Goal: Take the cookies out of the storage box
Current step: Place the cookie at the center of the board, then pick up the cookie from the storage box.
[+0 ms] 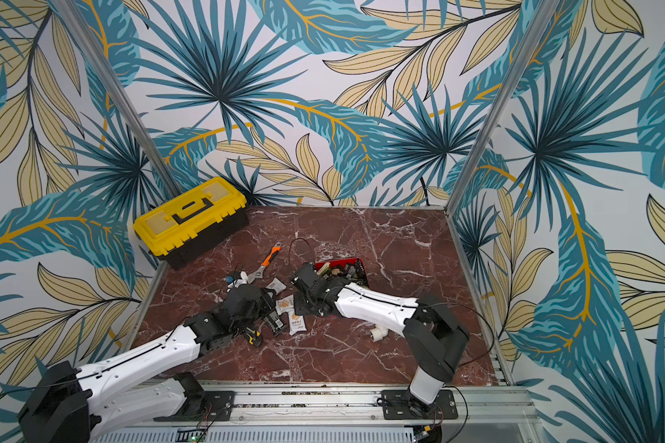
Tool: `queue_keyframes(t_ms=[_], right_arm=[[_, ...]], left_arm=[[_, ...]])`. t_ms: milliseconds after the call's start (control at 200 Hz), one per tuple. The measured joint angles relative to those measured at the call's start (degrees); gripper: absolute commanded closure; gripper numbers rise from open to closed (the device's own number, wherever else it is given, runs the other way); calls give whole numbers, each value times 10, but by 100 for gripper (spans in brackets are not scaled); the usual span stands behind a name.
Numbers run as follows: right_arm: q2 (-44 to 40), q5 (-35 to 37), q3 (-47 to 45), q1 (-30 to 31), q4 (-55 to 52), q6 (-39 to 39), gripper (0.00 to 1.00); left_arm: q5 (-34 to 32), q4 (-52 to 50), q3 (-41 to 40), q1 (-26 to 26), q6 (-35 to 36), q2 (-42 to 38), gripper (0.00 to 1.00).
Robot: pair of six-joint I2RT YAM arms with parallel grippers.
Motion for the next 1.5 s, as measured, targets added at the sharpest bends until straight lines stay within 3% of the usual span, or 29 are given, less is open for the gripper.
queue_keyframes(t_ms=[265, 531, 741, 901, 1122, 1497], right_arm=[[-166, 116, -34, -35, -32, -38, 56], [-280, 200, -102, -79, -76, -50, 56], [-334, 226, -130, -82, -97, -45, 56], [-350, 234, -141, -83, -108, -37, 56], [-361, 236, -151, -85, -116, -31, 56], [-366, 238, -155, -85, -123, -26, 56]], left_arm=[[49, 5, 94, -12, 103, 81, 41], [64, -43, 227, -74, 219, 214, 39], [28, -160, 416, -126, 333, 358, 39], [-23, -245, 518, -147, 381, 449, 37], [-75, -315, 556, -151, 407, 517, 40], [-114, -330, 600, -140, 428, 564, 46]])
